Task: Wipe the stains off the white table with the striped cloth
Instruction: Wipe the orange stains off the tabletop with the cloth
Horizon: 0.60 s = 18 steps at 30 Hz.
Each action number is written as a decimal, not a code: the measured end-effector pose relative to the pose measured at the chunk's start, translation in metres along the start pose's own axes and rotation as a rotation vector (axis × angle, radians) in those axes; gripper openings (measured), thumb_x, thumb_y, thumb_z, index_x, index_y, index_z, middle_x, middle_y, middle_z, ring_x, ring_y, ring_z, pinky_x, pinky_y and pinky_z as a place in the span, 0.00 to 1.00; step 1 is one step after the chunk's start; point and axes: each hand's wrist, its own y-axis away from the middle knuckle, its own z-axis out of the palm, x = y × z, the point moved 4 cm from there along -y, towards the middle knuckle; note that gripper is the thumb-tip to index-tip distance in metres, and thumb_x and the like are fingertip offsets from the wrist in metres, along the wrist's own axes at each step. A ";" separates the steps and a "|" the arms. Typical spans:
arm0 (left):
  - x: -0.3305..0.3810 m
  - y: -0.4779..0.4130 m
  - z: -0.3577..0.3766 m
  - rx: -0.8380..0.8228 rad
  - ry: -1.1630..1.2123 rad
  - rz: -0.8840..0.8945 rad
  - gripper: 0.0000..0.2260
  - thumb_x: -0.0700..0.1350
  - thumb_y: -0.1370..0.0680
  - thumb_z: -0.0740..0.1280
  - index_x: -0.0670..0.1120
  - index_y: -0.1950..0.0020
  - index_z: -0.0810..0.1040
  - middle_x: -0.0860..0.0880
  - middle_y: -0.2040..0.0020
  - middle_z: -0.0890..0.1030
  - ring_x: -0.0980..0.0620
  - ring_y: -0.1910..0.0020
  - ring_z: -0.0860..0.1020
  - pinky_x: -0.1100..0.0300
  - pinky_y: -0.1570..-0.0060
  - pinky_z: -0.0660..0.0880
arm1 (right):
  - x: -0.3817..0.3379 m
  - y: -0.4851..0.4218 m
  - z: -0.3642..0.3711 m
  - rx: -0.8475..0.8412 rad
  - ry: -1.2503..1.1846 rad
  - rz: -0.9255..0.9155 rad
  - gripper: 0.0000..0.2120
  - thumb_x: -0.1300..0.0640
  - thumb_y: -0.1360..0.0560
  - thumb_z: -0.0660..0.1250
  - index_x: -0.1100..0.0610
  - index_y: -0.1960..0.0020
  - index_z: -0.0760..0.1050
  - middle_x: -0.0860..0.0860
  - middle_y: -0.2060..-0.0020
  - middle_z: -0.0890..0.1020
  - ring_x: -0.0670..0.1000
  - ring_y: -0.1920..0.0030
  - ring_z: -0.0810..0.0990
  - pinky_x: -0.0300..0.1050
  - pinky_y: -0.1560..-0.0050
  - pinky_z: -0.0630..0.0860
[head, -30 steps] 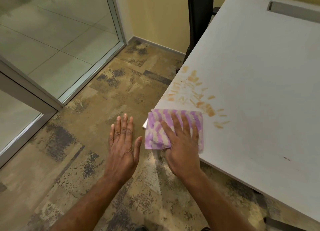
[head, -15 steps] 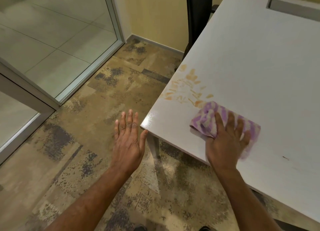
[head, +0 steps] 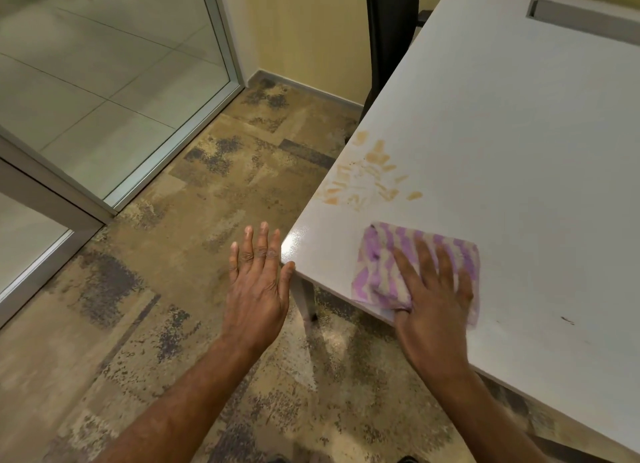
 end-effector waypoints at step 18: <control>0.002 -0.001 -0.001 -0.012 -0.038 0.058 0.26 0.55 0.13 0.45 0.48 0.15 0.49 0.48 0.15 0.49 0.50 0.16 0.41 0.45 0.18 0.42 | -0.043 -0.091 0.021 0.000 0.029 0.178 0.37 0.54 0.26 0.62 0.41 0.18 0.57 0.52 0.16 0.54 0.60 0.17 0.46 0.68 0.21 0.43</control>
